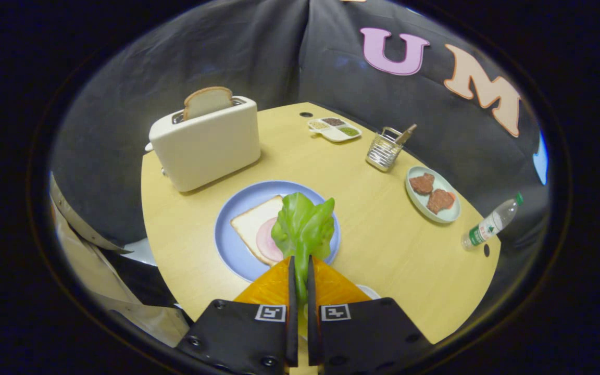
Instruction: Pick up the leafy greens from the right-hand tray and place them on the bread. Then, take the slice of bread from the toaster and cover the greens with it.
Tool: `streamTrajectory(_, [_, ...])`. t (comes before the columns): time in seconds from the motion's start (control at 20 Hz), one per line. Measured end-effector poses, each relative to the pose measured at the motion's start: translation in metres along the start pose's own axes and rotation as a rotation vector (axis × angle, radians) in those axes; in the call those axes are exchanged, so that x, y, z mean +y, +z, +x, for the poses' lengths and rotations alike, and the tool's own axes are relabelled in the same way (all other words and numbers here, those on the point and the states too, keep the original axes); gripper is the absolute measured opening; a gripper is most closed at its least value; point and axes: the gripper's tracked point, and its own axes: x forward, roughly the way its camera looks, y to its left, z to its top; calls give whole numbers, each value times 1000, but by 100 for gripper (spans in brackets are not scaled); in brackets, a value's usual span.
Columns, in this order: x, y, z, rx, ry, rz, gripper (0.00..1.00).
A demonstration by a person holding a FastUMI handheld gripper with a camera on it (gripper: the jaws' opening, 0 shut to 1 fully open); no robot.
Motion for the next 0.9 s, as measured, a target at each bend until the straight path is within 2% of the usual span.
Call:
streamTrajectory(0.6, [52, 15, 44, 39, 101, -66, 11])
streamTrajectory(0.65, [57, 14, 46, 46, 105, -73, 16])
streamTrajectory(0.9, [65, 13, 63, 64, 114, -100, 17])
